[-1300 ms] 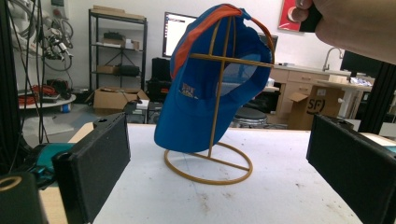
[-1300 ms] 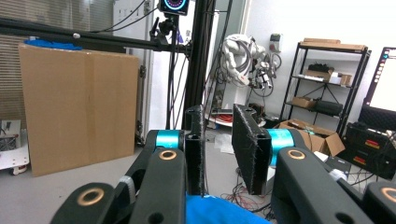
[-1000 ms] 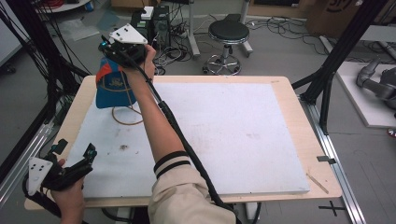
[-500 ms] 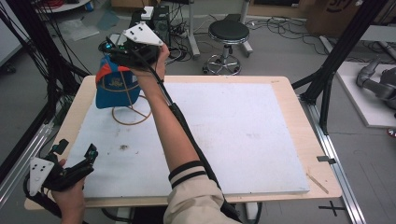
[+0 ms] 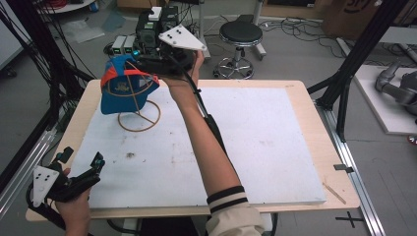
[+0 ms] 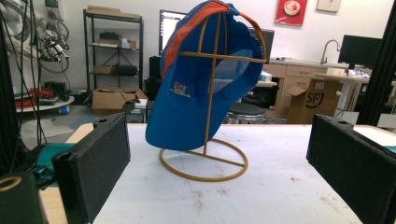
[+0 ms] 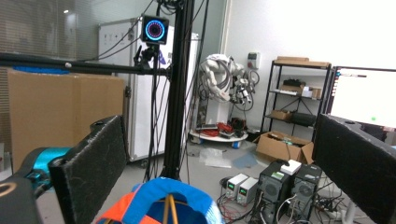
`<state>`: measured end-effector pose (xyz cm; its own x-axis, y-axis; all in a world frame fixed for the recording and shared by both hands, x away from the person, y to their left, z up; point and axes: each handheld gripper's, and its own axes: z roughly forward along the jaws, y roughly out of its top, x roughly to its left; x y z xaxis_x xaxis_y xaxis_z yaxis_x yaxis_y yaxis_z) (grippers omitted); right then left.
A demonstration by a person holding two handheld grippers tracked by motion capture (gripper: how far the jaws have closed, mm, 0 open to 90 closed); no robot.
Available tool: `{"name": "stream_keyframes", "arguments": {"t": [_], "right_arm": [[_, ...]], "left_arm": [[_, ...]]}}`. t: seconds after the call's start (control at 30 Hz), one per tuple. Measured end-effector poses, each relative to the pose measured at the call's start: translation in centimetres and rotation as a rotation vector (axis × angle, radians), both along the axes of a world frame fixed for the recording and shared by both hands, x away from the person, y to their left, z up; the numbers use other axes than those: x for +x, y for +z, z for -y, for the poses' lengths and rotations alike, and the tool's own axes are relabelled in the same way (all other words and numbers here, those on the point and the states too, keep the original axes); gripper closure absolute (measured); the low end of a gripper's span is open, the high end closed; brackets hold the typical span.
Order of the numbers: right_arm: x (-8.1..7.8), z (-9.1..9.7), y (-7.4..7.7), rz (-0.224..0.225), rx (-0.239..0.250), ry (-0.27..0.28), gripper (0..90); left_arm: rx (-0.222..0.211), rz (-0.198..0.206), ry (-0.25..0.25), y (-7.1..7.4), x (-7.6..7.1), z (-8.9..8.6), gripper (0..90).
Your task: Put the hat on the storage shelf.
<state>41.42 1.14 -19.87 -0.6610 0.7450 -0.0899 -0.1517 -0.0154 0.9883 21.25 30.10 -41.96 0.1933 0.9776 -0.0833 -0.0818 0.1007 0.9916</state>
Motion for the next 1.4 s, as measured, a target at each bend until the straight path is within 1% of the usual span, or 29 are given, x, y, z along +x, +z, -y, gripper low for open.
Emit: {"name": "stream_keyframes", "arguments": {"t": [0.03, 0.07, 0.1, 0.13, 0.2, 0.23, 0.27, 0.3, 0.37, 0.43, 0.47, 0.57, 0.63, 0.67, 0.87, 0.9, 0.93, 0.97, 1.0, 1.03, 1.1, 1.13, 1.17, 1.23, 1.27, 1.3, 1.4], "right_arm": [[-0.6, 1.3, 0.2, 0.014, 0.006, -0.003, 3.5], [-0.6, 1.3, 0.2, 0.014, 0.006, -0.003, 3.5], [-0.9, 2.0, 0.3, 0.022, 0.006, -0.010, 3.5], [-1.3, 3.5, 0.5, 0.021, 0.011, -0.027, 3.5], [-1.8, 5.1, 0.6, 0.022, 0.017, -0.041, 3.5], [-1.8, 5.1, 0.6, 0.022, 0.017, -0.041, 3.5], [-2.0, 5.9, 0.7, 0.017, 0.025, -0.048, 3.5], [-2.5, 7.5, 0.7, 0.022, 0.039, -0.059, 3.5], [-3.1, 9.1, 0.6, 0.025, 0.038, -0.076, 3.5], [-3.5, 10.6, 0.4, 0.012, 0.039, -0.099, 3.5], [-3.6, 11.4, 0.3, 0.018, 0.040, -0.102, 3.5], [-4.3, 13.8, 0.0, 0.015, 0.064, -0.127, 3.5], [-4.7, 15.2, -0.2, 0.007, 0.066, -0.149, 3.5], [-4.9, 15.9, -0.3, 0.013, 0.065, -0.159, 3.5], [-6.5, 20.1, -1.2, 0.008, 0.070, -0.207, 3.5], [-6.5, 20.1, -1.2, 0.008, 0.070, -0.207, 3.5], [-7.2, 21.4, -1.5, 0.009, 0.070, -0.227, 3.5], [-7.5, 22.1, -1.7, 0.012, 0.071, -0.235, 3.5], [-7.5, 22.1, -1.7, 0.012, 0.071, -0.235, 3.5], [-8.1, 23.4, -1.9, 0.008, 0.068, -0.255, 3.5], [-8.7, 24.6, -2.2, 0.003, 0.067, -0.269, 3.5], [-8.7, 24.6, -2.2, 0.003, 0.067, -0.269, 3.5], [-9.2, 25.7, -2.5, 0.002, 0.068, -0.285, 3.5], [-9.7, 26.8, -2.8, -0.002, 0.073, -0.304, 3.5], [-9.7, 26.8, -2.8, -0.002, 0.073, -0.304, 3.5], [-10.2, 27.7, -3.2, -0.012, 0.076, -0.319, 3.5], [-10.7, 29.1, -3.9, -0.019, 0.080, -0.341, 3.5]], "left_arm": [[0.000, 0.000, 0.001, 0.0, 0.0, 0.0, 6.6], [0.000, 0.000, 0.001, 0.0, 0.0, 0.0, 6.6], [0.002, 0.001, 0.003, 0.0, 0.0, 0.0, 6.6], [0.004, 0.001, 0.003, 0.0, 0.0, 0.1, 6.6], [0.003, 0.003, 0.002, 0.0, 0.0, 0.1, 6.6], [0.004, 0.003, 0.002, 0.1, 0.0, 0.1, 6.6], [0.006, 0.001, 0.000, 0.1, -0.1, 0.1, 6.6], [0.004, 0.004, -0.003, 0.1, 0.0, 0.2, 6.6], [0.004, 0.003, -0.004, 0.1, 0.1, 0.3, 6.6], [0.010, -0.003, -0.005, 0.1, 0.1, 0.4, 6.6], [0.009, -0.001, -0.007, 0.1, 0.2, 0.5, 6.6], [0.010, -0.001, -0.010, 0.1, 0.3, 0.6, 6.6], [0.014, -0.003, -0.014, 0.1, 0.5, 0.8, 6.6], [0.014, -0.002, -0.016, 0.1, 0.5, 0.9, 6.6], [0.017, -0.004, -0.015, 0.2, 0.7, 0.9, 6.6], [0.014, -0.001, -0.014, 0.2, 0.8, 0.9, 6.6], [0.012, 0.001, -0.006, 0.3, 0.8, 0.9, 6.6], [0.010, 0.001, -0.006, 0.3, 0.8, 0.8, 6.6], [0.010, 0.001, -0.006, 0.3, 0.8, 0.8, 6.6], [0.011, 0.004, -0.009, 0.4, 0.8, 0.8, 6.6], [0.008, 0.006, -0.005, 0.5, 0.8, 0.8, 6.6], [0.008, 0.006, -0.005, 0.5, 0.8, 0.8, 6.6], [0.002, 0.011, -0.004, 0.5, 0.8, 0.7, 6.6], [-0.011, 0.011, 0.004, 0.6, 0.9, 0.5, 6.6], [-0.011, 0.011, 0.004, 0.6, 0.9, 0.5, 6.6], [-0.011, 0.011, 0.007, 0.6, 0.9, 0.5, 6.6], [-0.010, 0.018, 0.020, 0.6, 0.9, 0.4, 6.6]]}}
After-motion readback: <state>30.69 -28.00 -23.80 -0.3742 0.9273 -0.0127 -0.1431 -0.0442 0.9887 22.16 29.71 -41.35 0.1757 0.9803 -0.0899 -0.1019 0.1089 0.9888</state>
